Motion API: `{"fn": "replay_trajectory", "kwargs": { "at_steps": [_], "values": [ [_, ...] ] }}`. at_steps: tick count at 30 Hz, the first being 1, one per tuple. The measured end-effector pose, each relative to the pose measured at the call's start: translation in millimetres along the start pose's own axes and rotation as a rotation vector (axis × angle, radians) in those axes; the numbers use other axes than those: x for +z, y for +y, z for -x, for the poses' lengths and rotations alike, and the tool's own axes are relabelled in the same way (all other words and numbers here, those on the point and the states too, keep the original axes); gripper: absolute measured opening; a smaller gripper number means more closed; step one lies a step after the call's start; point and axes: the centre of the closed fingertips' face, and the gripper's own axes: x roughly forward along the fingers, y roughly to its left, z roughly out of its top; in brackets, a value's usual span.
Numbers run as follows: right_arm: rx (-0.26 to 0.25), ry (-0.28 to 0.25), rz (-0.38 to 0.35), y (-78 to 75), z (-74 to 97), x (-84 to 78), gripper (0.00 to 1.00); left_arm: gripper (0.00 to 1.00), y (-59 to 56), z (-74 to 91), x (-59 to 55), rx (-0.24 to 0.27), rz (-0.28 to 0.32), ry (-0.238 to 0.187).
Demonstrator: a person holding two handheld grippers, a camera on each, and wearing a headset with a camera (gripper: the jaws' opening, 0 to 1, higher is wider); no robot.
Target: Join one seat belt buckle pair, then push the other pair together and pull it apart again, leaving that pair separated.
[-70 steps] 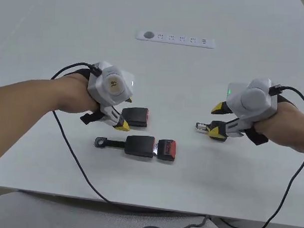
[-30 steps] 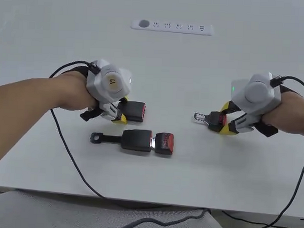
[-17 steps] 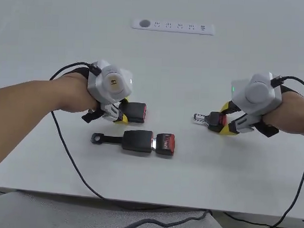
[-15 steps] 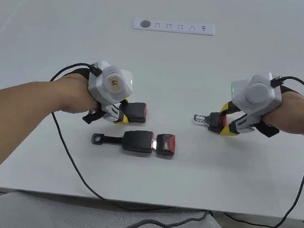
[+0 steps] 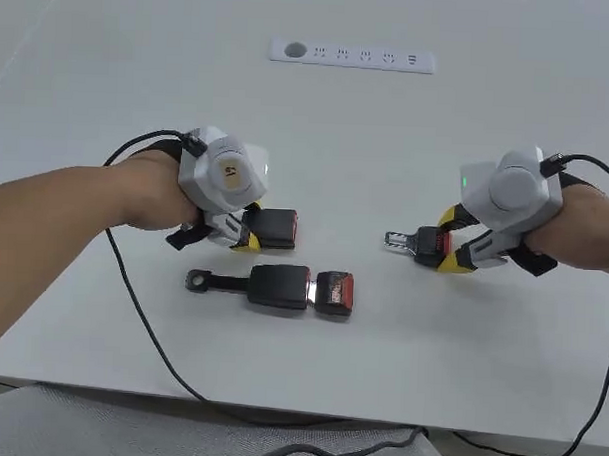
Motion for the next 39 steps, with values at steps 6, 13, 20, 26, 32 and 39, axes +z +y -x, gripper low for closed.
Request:
{"fn": "replay_trajectory", "kwargs": {
  "at_steps": [6,13,20,26,32,39],
  "values": [
    [0.001,-0.034,0.000,-0.4,-8.4,16.7,0.31,0.33,2.4,-0.8,-1.1,-0.007,-0.001,0.009],
    [0.008,-0.059,0.013,1.8,-16.5,38.1,0.31,0.33,1.3,-1.0,-0.6,-0.011,-0.007,0.016],
    [0.011,-0.097,0.017,2.6,-29.3,67.3,0.31,0.33,2.0,-1.3,-1.4,-0.014,-0.009,0.023],
    [0.012,-0.117,0.020,3.7,-37.3,87.3,0.31,0.33,3.3,-3.1,-2.5,-0.015,-0.012,0.034],
    [0.010,-0.118,0.026,2.5,-44.9,101.4,0.31,0.33,4.1,-4.2,-3.3,-0.014,-0.013,0.040],
    [-0.005,-0.126,0.031,1.7,-49.2,106.6,0.31,0.33,3.1,-3.8,-2.9,-0.011,-0.014,0.042]
  ]
}}
